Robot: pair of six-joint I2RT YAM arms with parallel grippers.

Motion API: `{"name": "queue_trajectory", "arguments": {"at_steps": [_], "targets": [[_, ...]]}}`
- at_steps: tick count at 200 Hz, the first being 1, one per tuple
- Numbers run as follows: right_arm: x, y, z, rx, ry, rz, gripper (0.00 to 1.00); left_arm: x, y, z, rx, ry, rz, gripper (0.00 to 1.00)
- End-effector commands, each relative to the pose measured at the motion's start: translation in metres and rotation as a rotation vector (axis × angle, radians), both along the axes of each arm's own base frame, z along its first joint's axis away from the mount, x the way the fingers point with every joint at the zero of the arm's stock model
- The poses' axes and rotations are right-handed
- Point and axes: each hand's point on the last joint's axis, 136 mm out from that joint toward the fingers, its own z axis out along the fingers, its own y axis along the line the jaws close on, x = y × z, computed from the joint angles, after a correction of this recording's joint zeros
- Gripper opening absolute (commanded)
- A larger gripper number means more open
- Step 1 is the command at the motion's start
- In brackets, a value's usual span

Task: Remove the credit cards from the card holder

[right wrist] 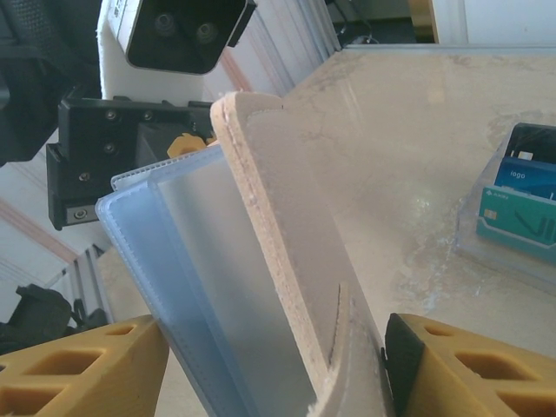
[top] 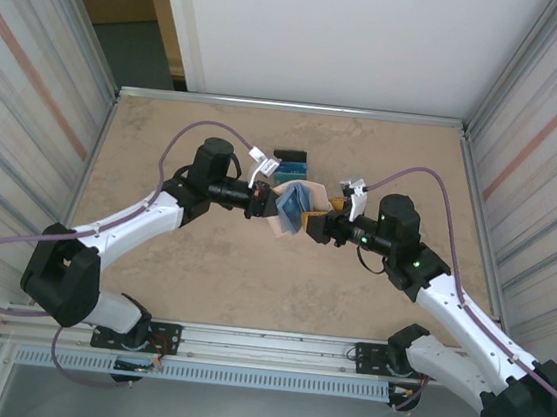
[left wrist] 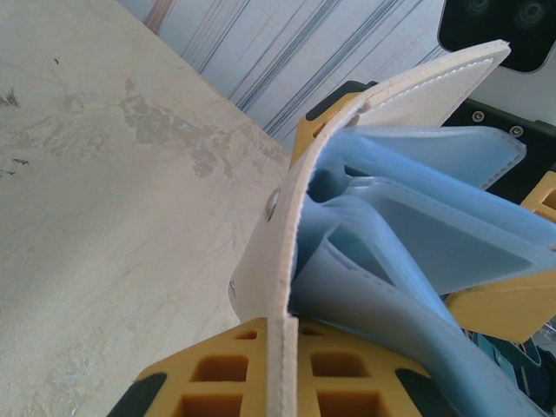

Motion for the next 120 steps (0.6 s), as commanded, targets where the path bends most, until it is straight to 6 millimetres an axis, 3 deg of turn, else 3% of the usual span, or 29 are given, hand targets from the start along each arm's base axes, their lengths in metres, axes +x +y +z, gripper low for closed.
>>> {"name": "queue_trajectory", "arguments": {"at_steps": [1,71,120], "targets": [[-0.003,-0.002,0.008,0.029,-0.012,0.005,0.69,-0.006,-0.003,0.023,-0.057,-0.058,-0.043,0.0],[-0.002,-0.005,0.005,0.019,-0.011,-0.014,0.79,-0.007,-0.004,0.024,-0.061,-0.058,-0.046,0.0],[0.005,-0.009,-0.002,-0.009,0.011,-0.058,0.78,-0.008,-0.005,0.027,-0.066,-0.061,-0.052,0.0]]}}
